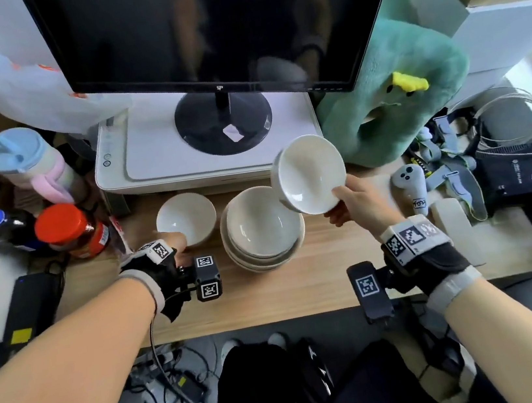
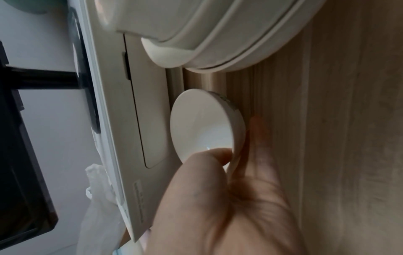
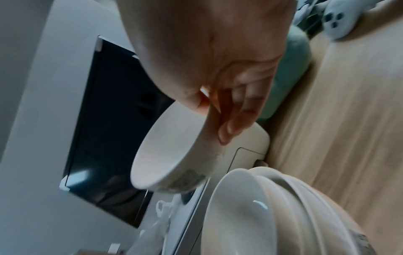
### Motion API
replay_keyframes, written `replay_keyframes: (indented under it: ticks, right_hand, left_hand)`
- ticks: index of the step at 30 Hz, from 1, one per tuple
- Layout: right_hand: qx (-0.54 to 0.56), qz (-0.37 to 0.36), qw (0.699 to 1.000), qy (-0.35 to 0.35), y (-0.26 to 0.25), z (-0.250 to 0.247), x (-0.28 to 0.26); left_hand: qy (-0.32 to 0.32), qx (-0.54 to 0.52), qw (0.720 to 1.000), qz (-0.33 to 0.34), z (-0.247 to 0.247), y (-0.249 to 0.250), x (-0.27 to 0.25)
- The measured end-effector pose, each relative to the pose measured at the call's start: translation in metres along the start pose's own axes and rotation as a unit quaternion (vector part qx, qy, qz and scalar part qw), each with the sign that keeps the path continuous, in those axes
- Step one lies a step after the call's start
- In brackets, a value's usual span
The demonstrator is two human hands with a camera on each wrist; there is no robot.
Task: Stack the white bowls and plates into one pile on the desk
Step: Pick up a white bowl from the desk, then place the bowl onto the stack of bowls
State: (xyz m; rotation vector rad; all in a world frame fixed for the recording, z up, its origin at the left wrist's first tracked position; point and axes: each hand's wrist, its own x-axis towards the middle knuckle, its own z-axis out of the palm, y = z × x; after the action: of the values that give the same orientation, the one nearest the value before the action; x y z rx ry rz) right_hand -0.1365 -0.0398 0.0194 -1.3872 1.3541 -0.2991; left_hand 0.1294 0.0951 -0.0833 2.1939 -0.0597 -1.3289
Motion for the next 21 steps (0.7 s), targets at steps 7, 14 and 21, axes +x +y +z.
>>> replay_keyframes:
  ticks: [7, 14, 21]
  right_hand:
    - [-0.167, -0.043, 0.979, -0.105, -0.017, 0.034, -0.004]
    - [-0.257, -0.025, 0.96, -0.112, -0.016, 0.052, 0.001]
    - [-0.298, 0.001, 0.949, -0.1, -0.009, 0.059, 0.003]
  left_hand:
    - [0.017, -0.102, 0.994, 0.016, -0.018, -0.004, -0.002]
    - [0.019, 0.052, 0.992, 0.114, -0.056, 0.021, -0.048]
    - [-0.049, 0.056, 0.983, 0.171, -0.068, 0.045, -0.079]
